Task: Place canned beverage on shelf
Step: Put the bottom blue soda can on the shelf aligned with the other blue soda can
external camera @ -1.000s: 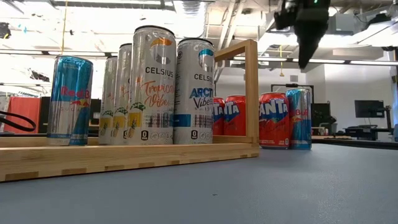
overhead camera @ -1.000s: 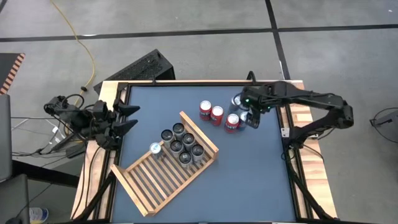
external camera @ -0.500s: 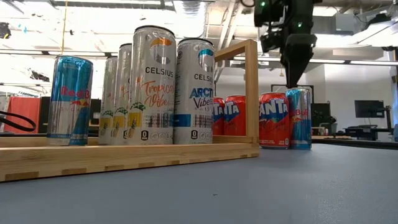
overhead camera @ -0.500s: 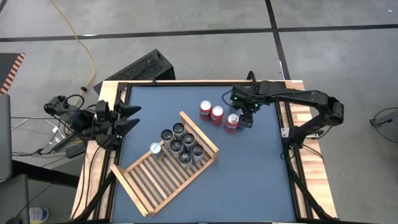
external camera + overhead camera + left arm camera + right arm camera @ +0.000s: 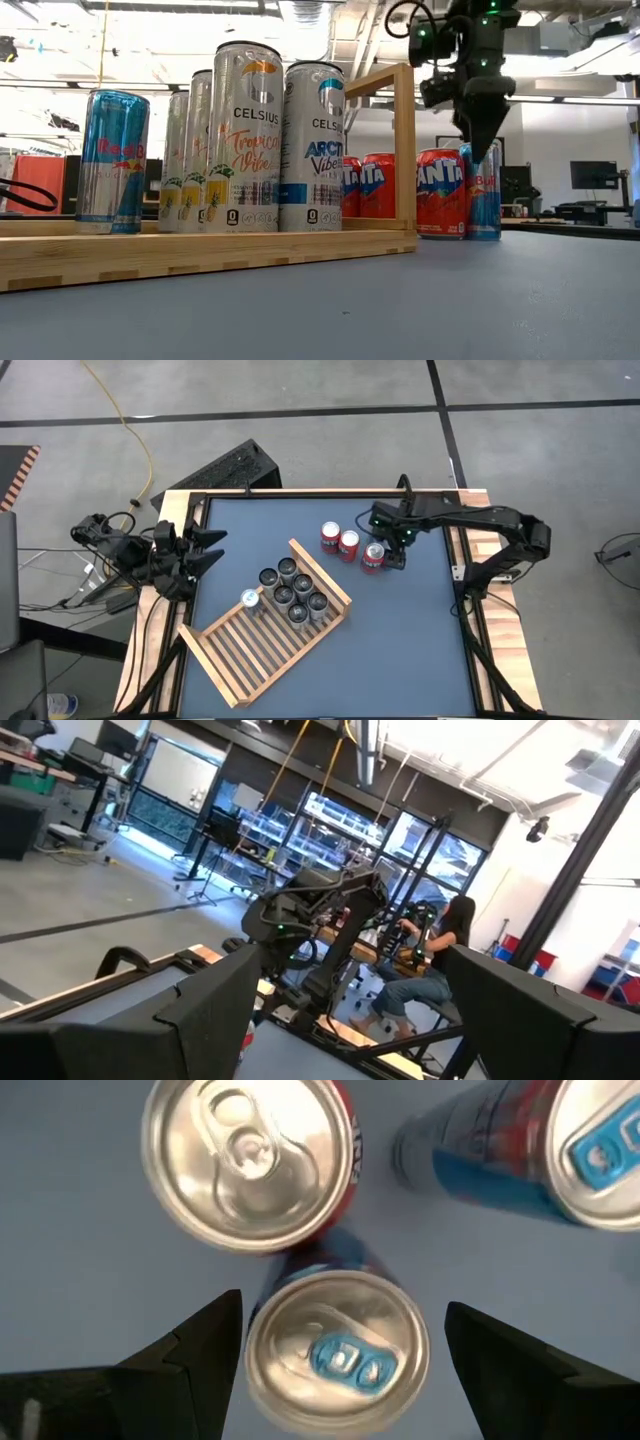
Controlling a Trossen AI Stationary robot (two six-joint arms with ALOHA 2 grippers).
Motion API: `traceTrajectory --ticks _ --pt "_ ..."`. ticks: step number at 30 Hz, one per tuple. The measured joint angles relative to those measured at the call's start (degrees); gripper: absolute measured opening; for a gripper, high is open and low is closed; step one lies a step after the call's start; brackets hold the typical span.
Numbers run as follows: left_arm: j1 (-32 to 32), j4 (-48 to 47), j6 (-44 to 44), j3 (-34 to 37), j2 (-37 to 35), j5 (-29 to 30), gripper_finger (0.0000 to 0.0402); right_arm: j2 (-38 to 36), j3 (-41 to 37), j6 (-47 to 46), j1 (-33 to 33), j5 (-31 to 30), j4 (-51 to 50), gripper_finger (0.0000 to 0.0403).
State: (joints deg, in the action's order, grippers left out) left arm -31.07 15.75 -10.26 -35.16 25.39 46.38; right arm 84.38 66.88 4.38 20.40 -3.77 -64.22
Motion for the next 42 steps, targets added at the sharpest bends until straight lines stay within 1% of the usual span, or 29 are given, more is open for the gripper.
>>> traceTrajectory --ticks 4,7,10,14,15,22,25,29,35,38,42 --pt "0.0 0.0 -0.1 0.0 0.0 0.9 0.0307 0.0 -1.2 -0.3 -0.1 -0.2 1.6 0.0309" --pt "0.0 0.0 -0.1 0.0 0.0 1.3 0.0307 0.1 -1.4 -0.9 -0.1 -0.4 2.7 0.0291" --pt "0.0 0.0 -0.2 0.0 0.0 1.5 0.0307 0.1 -1.4 -1.3 -0.1 -0.5 2.4 0.0253" --pt "0.0 0.0 -0.5 0.0 0.0 1.5 0.0307 0.0 -1.3 -1.3 -0.1 -0.5 1.4 0.0181" --pt "0.0 0.0 -0.5 0.0 0.0 1.5 0.0307 0.0 -1.3 -1.3 -0.1 -0.5 1.2 0.0176" --pt "0.0 0.7 -0.5 0.0 0.0 1.5 0.0307 -1.5 -1.3 -1.1 -0.1 -0.6 -0.9 0.0176" --pt "0.0 0.7 -0.5 0.0 0.0 1.5 0.0307 -3.0 0.1 -1.1 0.0 -1.1 -2.4 0.0176" --pt "0.0 0.7 -0.5 0.0 0.0 1.5 0.0307 -4.2 2.1 -1.4 0.0 -3.4 -3.7 0.0176" --pt "0.0 0.9 -1.7 0.0 0.0 1.7 0.0307 -4.5 10.6 -2.9 -0.4 -9.2 -6.7 0.0176" --pt "0.0 1.0 -3.3 0.0 0.0 1.7 0.0307 -4.5 15.9 -2.8 -1.5 -12.3 -7.5 0.0176" --pt "0.0 0.9 -4.8 0.0 0.0 1.5 0.0307 -4.5 23.5 -2.8 -3.8 -14.8 -6.5 0.0176"
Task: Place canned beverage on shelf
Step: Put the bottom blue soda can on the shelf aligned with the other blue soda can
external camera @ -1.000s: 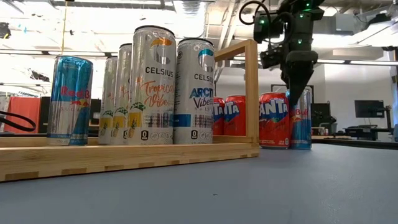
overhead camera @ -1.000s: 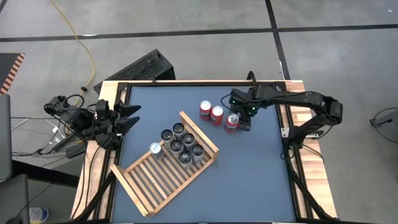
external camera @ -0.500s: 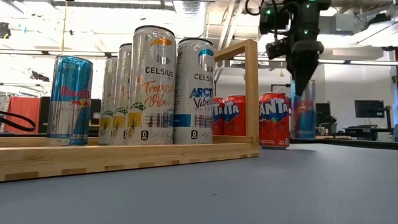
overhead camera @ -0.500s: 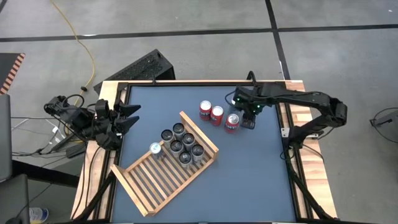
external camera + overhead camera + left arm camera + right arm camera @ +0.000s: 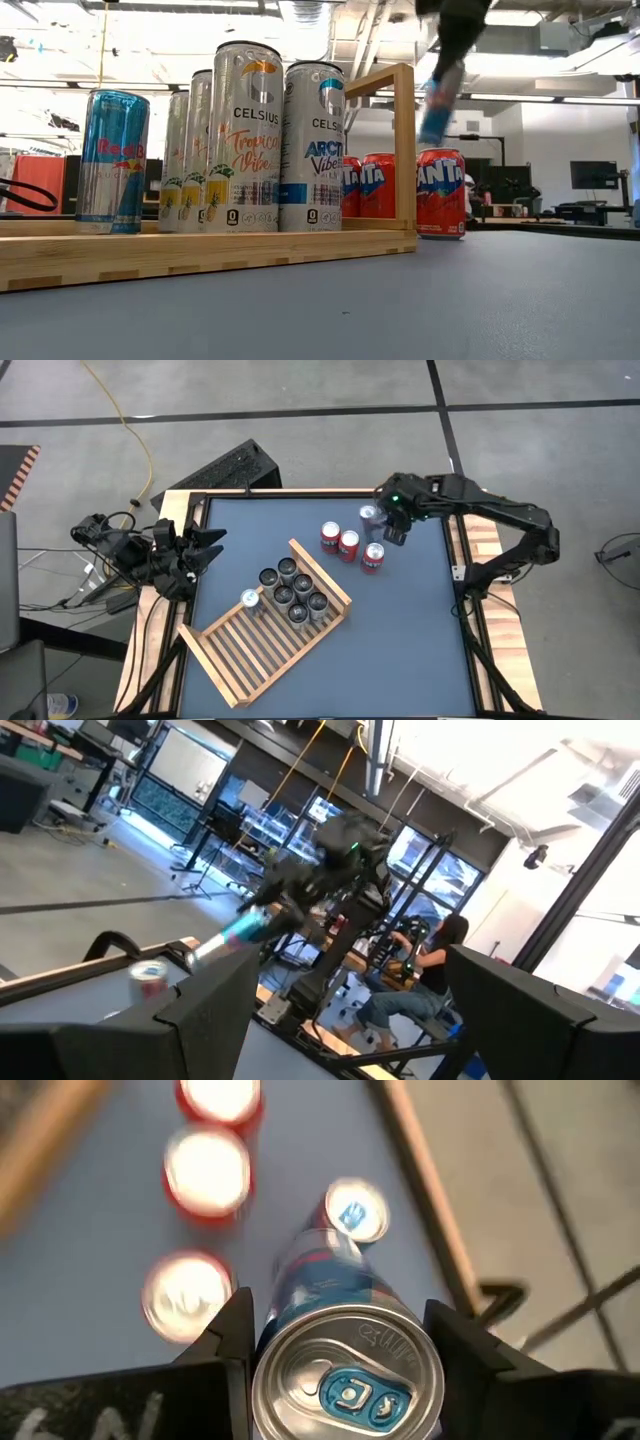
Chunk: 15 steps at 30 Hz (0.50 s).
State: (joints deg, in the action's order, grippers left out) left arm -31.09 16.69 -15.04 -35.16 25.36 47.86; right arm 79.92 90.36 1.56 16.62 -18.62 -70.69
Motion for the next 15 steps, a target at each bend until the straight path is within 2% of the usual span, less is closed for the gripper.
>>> traceTrajectory --ticks 6,15 --pt "0.0 0.0 -0.7 0.0 0.0 0.0 0.0307 0.0 8.0 0.0 -5.6 -1.5 5.8 0.0176" --pt "0.0 -0.1 -0.7 0.0 0.0 0.0 0.0307 2.2 9.5 5.8 -16.1 -1.0 22.9 0.0176"
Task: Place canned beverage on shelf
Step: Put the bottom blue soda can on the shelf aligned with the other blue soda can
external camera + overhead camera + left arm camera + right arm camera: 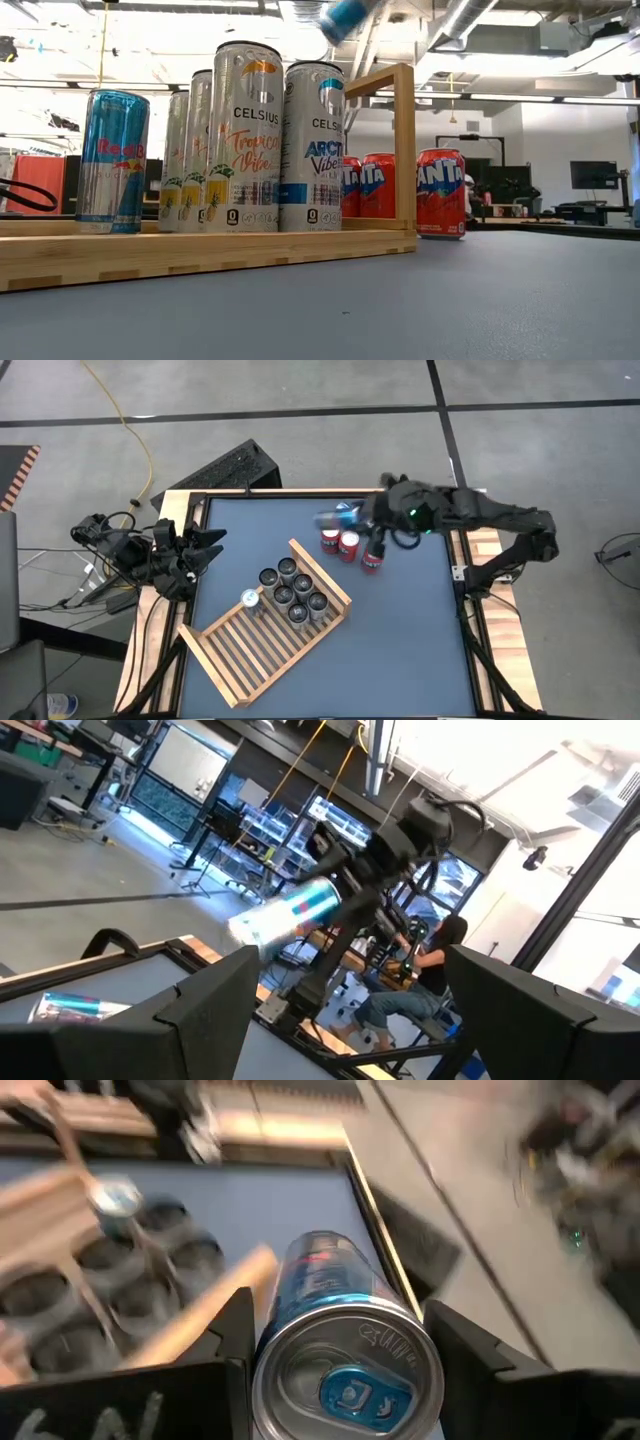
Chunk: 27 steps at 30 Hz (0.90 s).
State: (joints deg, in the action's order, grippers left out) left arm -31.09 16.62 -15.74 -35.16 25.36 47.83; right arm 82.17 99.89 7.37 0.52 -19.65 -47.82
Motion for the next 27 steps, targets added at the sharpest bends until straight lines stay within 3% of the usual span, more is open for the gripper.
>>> traceTrajectory --ticks 6,11,15,19,27 --pt "0.0 -0.2 -1.2 0.0 0.0 -0.6 0.0307 11.9 4.5 9.2 -5.4 2.8 7.4 0.0176" --pt "0.0 -0.3 -1.5 0.0 0.0 -0.8 0.0307 24.4 20.3 16.5 -8.0 8.6 6.2 0.0176" --pt "0.0 -0.5 -1.4 0.0 0.0 -0.8 0.0307 33.9 35.4 21.5 -9.6 9.5 -2.5 0.0176" --pt "0.0 -0.9 -1.1 0.0 0.0 -0.8 0.0307 33.5 29.9 28.3 -10.8 14.3 2.3 0.0176" --pt "0.0 -2.9 -1.4 0.0 0.0 -0.7 0.0307 37.8 29.9 28.6 -10.5 23.1 3.5 0.0176"
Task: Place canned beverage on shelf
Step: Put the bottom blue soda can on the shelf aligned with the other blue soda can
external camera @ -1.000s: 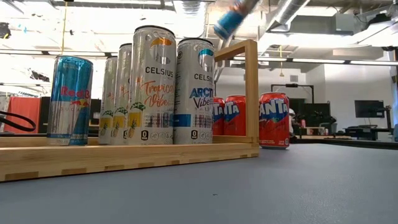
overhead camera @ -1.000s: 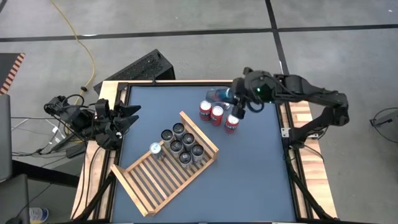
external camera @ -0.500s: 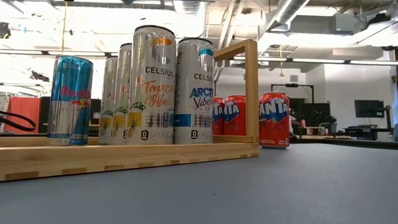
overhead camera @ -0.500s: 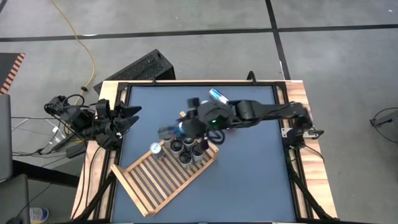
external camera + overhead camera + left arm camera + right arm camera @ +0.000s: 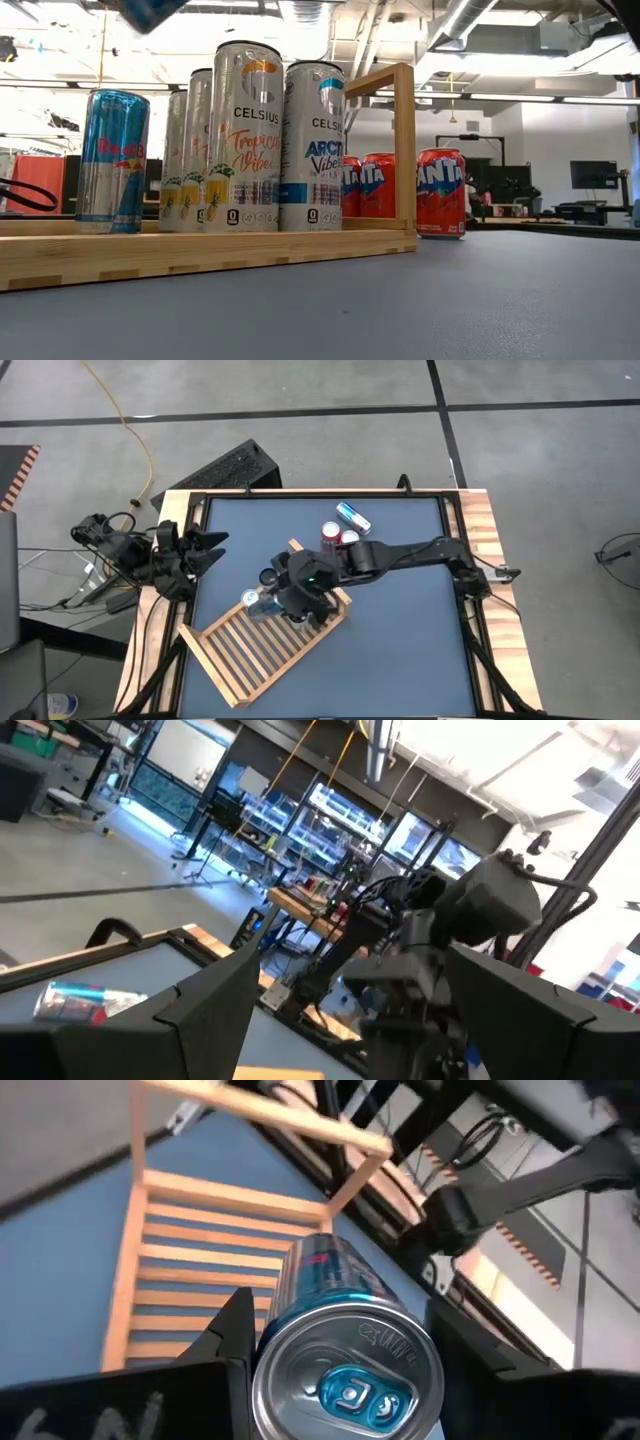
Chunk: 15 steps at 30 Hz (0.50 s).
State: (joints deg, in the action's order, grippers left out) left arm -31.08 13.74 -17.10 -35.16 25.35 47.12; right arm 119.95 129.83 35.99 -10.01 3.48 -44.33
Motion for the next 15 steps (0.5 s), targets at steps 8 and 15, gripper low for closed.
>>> traceTrajectory --ticks 8,15 --pt "0.0 -2.0 -1.8 0.0 0.0 -0.1 0.0307 4.5 -0.1 0.7 0.1 8.4 0.9 0.0176" --pt "0.0 -5.0 -3.5 0.0 0.0 0.2 0.0307 6.9 0.2 5.4 0.8 7.4 -0.2 0.0176"
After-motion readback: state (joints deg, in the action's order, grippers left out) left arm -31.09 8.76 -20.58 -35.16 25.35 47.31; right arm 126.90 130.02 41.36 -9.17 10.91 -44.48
